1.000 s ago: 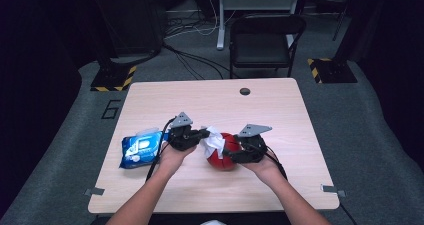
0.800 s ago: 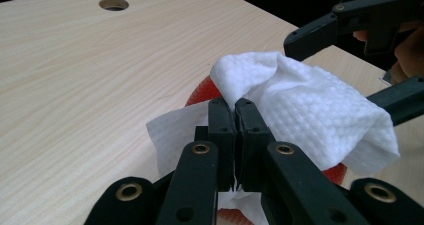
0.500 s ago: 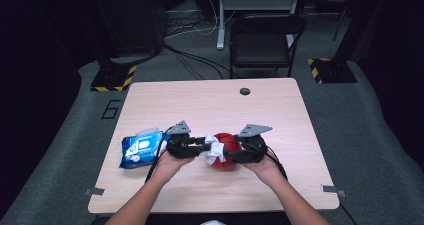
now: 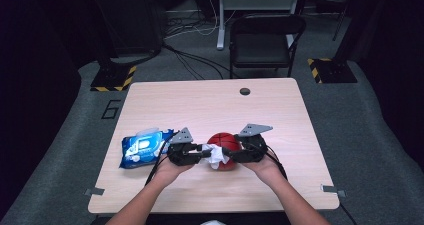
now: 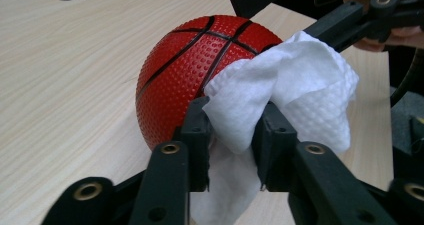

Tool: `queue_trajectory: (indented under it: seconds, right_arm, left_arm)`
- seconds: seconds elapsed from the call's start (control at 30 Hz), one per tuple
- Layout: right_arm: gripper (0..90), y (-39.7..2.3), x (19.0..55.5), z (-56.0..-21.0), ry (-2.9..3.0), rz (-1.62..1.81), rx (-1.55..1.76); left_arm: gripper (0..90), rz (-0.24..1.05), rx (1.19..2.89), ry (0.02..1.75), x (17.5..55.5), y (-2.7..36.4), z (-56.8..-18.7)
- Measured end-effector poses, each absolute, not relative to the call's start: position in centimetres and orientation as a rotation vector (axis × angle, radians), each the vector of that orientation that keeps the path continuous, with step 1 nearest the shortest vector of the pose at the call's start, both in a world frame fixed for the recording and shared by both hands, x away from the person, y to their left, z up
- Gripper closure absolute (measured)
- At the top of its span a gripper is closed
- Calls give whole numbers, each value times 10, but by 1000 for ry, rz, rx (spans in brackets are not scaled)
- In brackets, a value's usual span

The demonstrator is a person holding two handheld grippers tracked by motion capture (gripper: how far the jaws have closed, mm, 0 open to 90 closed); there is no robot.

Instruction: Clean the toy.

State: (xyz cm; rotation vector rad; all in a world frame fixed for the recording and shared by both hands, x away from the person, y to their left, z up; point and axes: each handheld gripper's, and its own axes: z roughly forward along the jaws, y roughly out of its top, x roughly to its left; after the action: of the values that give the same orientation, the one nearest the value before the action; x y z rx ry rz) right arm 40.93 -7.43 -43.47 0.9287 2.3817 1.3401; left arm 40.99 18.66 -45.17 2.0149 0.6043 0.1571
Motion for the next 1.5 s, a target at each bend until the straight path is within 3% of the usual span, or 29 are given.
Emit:
queue_trajectory:
  seconds: [0.07, 0.27, 0.6, 1.0, 1.07, 1.13, 1.2, 1.4, 1.5]
  right_arm:
    - [294, -74, 409, -435, 2385, 1337, 925]
    - [296, -74, 409, -435, 2378, 1344, 927]
    - [294, -74, 408, -435, 2375, 1344, 906]
    - [298, -77, 406, -437, 2375, 1350, 908]
    - [298, -77, 406, -437, 2374, 1350, 911]
    - [298, -76, 407, -437, 2370, 1352, 910]
    - [298, -76, 407, -437, 2369, 1353, 907]
    - [298, -77, 407, -437, 2374, 1351, 907]
    - [299, -77, 408, -437, 2376, 1353, 910]
  left_arm:
    - [812, 164, 2024, 588, 410, 188, -452]
    - [862, 253, 2026, 606, 418, 190, -447]
    - [867, 303, 1915, 613, 432, 168, -417]
    - [856, 372, 1946, 629, 425, 158, -434]
    - [811, 357, 1945, 639, 424, 164, -434]
    - [675, 327, 1927, 673, 425, 168, -434]
    - [596, 325, 1920, 680, 424, 168, -433]
    - [507, 377, 1873, 677, 415, 175, -429]
    - [498, 256, 1856, 604, 412, 179, -429]
